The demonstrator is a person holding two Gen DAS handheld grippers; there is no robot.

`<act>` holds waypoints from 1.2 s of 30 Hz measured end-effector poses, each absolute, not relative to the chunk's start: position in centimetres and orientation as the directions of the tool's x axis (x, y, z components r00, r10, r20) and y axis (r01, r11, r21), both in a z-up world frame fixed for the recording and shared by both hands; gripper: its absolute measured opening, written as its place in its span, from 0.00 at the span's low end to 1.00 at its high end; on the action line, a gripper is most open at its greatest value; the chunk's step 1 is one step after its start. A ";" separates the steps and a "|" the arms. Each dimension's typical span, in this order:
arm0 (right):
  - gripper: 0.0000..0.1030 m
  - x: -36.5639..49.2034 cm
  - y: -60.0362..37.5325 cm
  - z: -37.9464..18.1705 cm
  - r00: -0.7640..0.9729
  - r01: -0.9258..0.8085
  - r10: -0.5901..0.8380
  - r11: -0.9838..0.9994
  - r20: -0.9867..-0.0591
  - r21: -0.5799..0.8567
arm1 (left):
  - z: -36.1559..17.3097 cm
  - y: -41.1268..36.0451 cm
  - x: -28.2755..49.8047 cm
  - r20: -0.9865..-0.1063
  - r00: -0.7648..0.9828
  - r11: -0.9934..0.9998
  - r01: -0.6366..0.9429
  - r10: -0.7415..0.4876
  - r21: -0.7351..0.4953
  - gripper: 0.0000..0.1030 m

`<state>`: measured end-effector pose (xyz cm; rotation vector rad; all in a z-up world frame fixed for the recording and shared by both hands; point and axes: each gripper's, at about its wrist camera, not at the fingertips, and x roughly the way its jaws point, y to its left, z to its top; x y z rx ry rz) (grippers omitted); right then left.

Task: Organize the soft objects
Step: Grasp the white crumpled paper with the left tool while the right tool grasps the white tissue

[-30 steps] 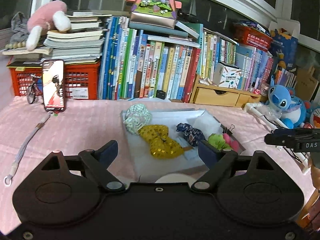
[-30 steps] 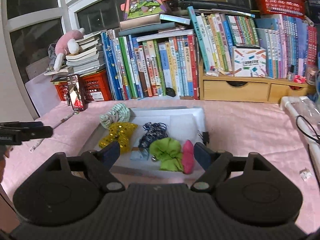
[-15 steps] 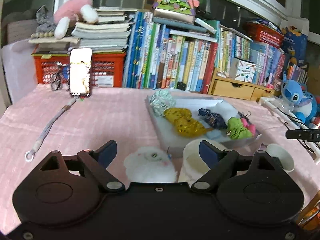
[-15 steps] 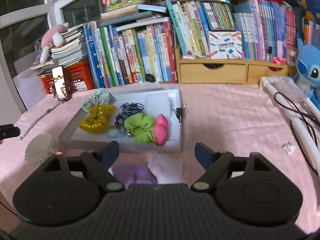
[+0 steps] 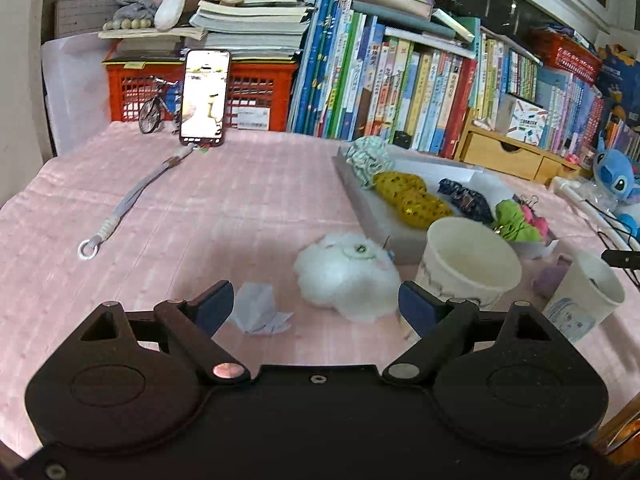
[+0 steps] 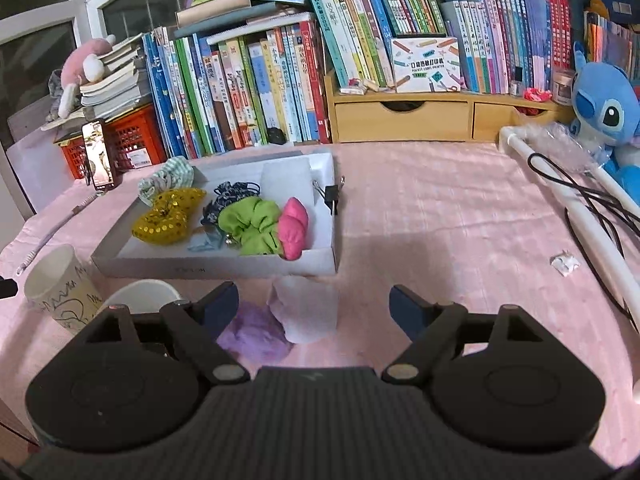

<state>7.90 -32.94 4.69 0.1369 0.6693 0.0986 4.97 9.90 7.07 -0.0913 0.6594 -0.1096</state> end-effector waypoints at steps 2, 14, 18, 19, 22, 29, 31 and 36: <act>0.87 8.0 -33.0 4.5 0.778 -0.042 0.133 0.986 -0.614 0.160 | 6.7 9.9 4.9 -0.609 0.783 0.991 0.067 -0.123 -0.115 0.86; 0.87 8.8 -33.4 3.2 0.757 -0.025 0.142 0.982 -0.638 0.189 | 5.0 9.9 5.2 -0.631 0.771 0.994 0.028 -0.092 -0.110 0.78; 0.87 9.4 -33.6 2.8 0.747 -0.019 0.152 0.978 -0.647 0.208 | 4.6 9.9 5.4 -0.635 0.769 0.996 0.024 -0.076 -0.091 0.74; 0.87 9.6 -33.7 2.7 0.745 -0.020 0.157 0.977 -0.649 0.214 | 4.5 10.0 5.5 -0.636 0.768 0.995 0.024 -0.078 -0.093 0.73; 0.87 10.1 -33.6 2.4 0.734 -0.019 0.172 0.972 -0.656 0.234 | 4.2 10.1 5.8 -0.642 0.762 0.994 0.021 -0.083 -0.103 0.68; 0.87 11.9 -34.0 1.3 0.703 0.008 0.241 0.938 -0.669 0.347 | 3.6 10.3 6.5 -0.656 0.749 0.992 0.022 -0.099 -0.125 0.53; 0.86 12.3 -34.0 0.9 0.693 0.016 0.253 0.931 -0.675 0.365 | 3.4 10.3 6.6 -0.661 0.744 0.992 0.021 -0.100 -0.127 0.50; 0.83 13.0 -33.9 0.2 0.671 0.025 0.283 0.915 -0.685 0.403 | 3.0 10.4 6.9 -0.670 0.736 0.991 0.014 -0.102 -0.135 0.43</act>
